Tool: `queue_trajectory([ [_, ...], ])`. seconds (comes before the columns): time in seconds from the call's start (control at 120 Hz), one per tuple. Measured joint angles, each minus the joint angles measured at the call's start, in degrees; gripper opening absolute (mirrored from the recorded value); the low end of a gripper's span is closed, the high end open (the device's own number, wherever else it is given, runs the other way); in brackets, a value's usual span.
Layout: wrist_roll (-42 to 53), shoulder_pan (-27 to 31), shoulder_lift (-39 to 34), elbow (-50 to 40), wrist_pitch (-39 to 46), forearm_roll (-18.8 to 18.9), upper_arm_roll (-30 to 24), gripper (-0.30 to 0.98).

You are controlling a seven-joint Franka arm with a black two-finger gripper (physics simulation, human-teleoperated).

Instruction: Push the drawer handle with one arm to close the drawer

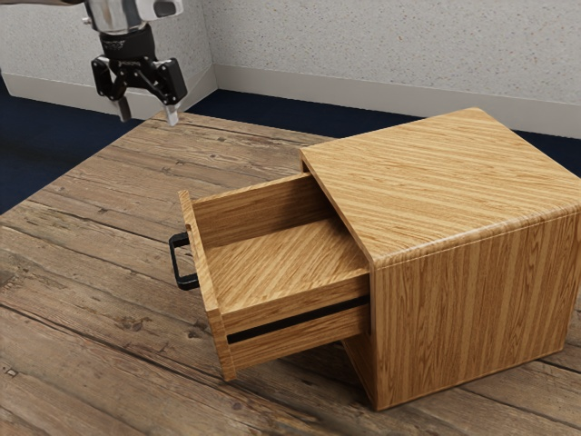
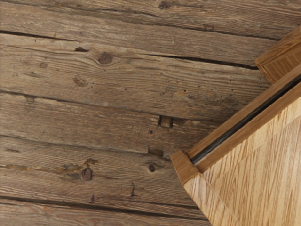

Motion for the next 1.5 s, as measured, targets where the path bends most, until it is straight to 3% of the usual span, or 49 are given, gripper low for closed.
queue_trajectory([
  [0.267,0.37,-0.10,-0.06,0.21,-0.09,0.01,-0.11,0.69],
  [0.358,0.64,-0.03,-2.76,11.50,-3.31,0.02,-0.91,0.69],
  [0.45,0.99,-1.10,-6.07,14.99,-7.56,-0.04,-1.73,0.69],
  [0.617,1.49,-3.74,-6.38,14.84,-13.00,0.09,-1.62,0.69],
  [0.842,1.11,-3.17,-3.40,11.88,-16.91,3.17,-1.99,0.69],
  [0.883,1.07,-2.26,-4.29,9.13,-16.60,3.27,-2.60,0.69],
  [1.033,1.12,1.23,-19.23,-18.27,-8.20,3.63,-3.19,0.69],
  [1.133,2.72,1.74,-26.85,-30.18,-2.17,3.90,-3.23,0.69],
  [1.317,9.76,2.50,-36.40,-41.52,7.14,2.95,-3.32,0.69],
  [1.5,15.33,5.38,-40.73,-47.14,10.99,4.01,-7.59,0.69],
])
